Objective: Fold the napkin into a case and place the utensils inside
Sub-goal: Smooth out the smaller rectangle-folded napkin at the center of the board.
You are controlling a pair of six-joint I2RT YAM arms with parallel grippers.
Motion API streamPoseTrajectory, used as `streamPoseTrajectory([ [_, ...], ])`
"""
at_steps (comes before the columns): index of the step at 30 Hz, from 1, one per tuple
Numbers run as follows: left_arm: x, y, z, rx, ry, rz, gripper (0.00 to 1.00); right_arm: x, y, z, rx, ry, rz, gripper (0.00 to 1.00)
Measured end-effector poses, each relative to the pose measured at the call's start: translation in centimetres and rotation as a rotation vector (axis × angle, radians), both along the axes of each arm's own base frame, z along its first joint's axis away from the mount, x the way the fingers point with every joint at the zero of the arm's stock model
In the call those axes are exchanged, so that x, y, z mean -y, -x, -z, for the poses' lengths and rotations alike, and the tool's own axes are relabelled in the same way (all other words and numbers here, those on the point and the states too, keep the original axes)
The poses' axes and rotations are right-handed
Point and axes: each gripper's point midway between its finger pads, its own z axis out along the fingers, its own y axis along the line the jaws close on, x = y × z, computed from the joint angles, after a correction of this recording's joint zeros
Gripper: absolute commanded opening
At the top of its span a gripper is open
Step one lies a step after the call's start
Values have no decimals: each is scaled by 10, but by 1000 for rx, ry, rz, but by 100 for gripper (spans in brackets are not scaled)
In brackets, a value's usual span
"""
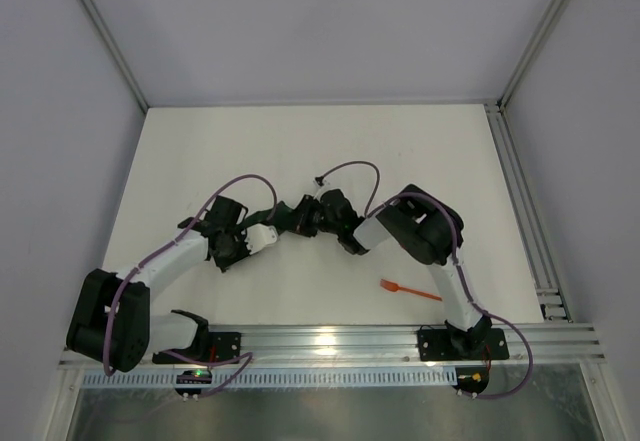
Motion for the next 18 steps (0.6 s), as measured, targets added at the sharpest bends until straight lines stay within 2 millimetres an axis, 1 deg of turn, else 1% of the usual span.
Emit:
streamPoseTrajectory([
  [1, 0, 0, 0, -1, 1, 0, 0, 2, 2, 0, -10, 0, 5, 22],
  [2, 1, 0, 0, -2, 3, 2, 1, 4, 4, -1, -18, 0, 8, 29],
  [4, 1, 1, 0, -5, 6, 4, 2, 9, 9, -3, -32, -1, 14, 35],
  [5, 2, 1, 0, -7, 8, 5, 5, 11, 11, -5, -40, -2, 20, 40],
  [7, 2, 2, 0, -9, 10, 10, 10, 18, 17, -8, -54, 1, 28, 43],
  [8, 2, 2, 0, -9, 11, 11, 15, 21, 20, -9, -61, 6, 33, 45],
  [9, 2, 2, 0, -9, 12, 14, 18, 23, 22, -9, -68, 11, 36, 47],
  [10, 3, 3, 1, -13, 14, 16, 25, 26, 24, -11, -73, 16, 40, 47],
  [12, 3, 5, 1, -22, 18, 19, 31, 33, 28, -12, -78, 41, 49, 48],
  [13, 4, 6, 1, -28, 21, 19, 35, 37, 30, -12, -80, 56, 53, 49],
  [16, 5, 11, 1, -50, 31, 18, 41, 47, 35, -16, -69, 101, 60, 49],
  [18, 6, 15, 0, -70, 36, 16, 41, 55, 37, -22, -53, 135, 66, 48],
])
